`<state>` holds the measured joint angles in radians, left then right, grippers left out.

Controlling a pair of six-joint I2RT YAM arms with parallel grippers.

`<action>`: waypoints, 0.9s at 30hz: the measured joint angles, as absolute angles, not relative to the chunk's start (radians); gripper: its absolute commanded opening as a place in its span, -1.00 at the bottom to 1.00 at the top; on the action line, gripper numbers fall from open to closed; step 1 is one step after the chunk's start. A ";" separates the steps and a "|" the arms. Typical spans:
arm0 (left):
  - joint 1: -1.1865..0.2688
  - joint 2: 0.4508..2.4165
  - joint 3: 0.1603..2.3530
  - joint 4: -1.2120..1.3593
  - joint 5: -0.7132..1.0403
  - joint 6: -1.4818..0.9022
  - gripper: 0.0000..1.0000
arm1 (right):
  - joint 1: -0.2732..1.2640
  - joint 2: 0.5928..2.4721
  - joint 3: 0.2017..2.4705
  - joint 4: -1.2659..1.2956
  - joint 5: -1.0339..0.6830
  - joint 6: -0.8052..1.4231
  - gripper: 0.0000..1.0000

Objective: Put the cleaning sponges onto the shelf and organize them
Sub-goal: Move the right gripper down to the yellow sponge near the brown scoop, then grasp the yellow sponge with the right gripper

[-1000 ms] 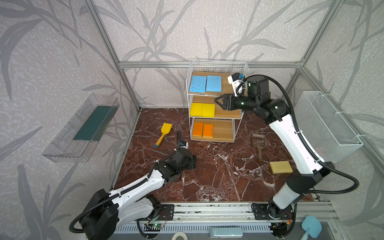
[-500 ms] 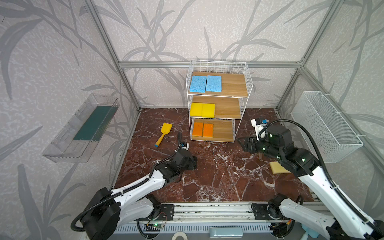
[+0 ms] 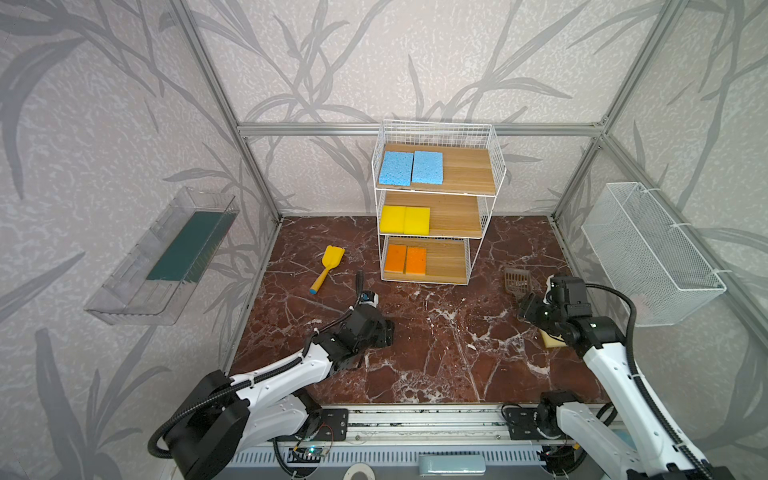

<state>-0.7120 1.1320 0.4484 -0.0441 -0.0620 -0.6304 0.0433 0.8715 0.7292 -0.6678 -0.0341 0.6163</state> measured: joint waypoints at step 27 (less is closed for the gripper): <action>-0.765 1.441 0.668 0.039 0.099 -0.632 0.45 | -0.381 1.165 0.645 -0.532 0.198 0.890 0.83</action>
<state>-0.7650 1.4406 0.6682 0.0395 0.0990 -0.6319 -0.3813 1.1652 0.6449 -0.5320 0.1982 0.8898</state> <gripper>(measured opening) 0.723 0.908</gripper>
